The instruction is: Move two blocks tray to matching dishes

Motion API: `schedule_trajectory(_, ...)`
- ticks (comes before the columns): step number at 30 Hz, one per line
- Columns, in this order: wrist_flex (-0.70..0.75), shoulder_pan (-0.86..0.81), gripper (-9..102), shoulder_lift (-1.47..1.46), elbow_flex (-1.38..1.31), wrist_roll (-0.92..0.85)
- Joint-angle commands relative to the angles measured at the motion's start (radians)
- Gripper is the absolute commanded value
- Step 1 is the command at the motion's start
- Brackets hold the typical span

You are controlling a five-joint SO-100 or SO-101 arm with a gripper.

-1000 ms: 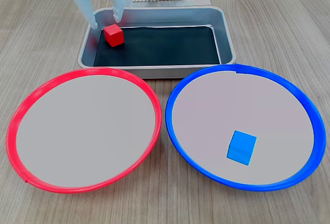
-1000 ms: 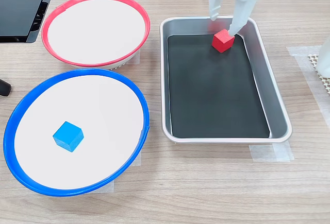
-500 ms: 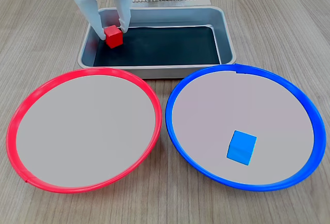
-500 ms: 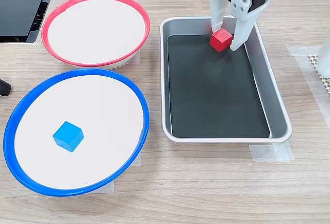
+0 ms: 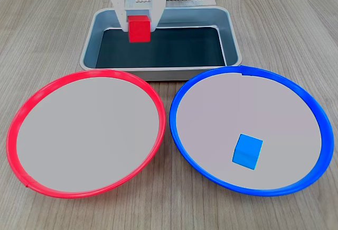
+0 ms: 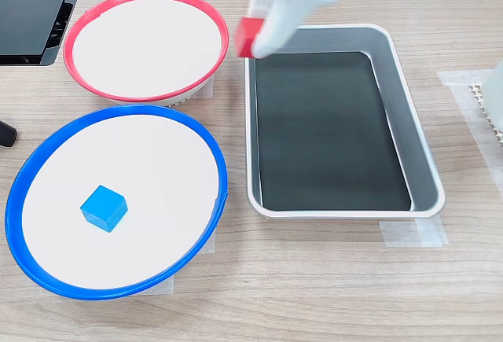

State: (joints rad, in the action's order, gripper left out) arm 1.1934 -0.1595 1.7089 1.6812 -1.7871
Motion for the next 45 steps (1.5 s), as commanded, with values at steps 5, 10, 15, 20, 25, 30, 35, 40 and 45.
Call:
schedule_trajectory(5,-0.319,-0.011,0,-0.225,-0.232,0.413)
schedule_trajectory(10,-0.462,-0.066,0,-0.410,-0.219,0.301)
schedule_trajectory(15,-0.503,-0.106,12,-0.479,-0.193,0.209)
schedule_trajectory(20,-0.517,-0.106,28,-0.426,-0.161,0.218)
schedule_trajectory(25,-0.690,-0.078,4,-0.249,-0.028,0.465)
schedule_trajectory(30,-1.014,-0.041,0,0.077,0.279,1.023)
schedule_trajectory(35,-1.328,0.003,0,0.465,0.726,1.736)
schedule_trajectory(40,-1.224,0.120,0,1.014,1.252,1.910)
schedule_trajectory(45,-0.825,0.153,0,1.281,1.341,1.899)
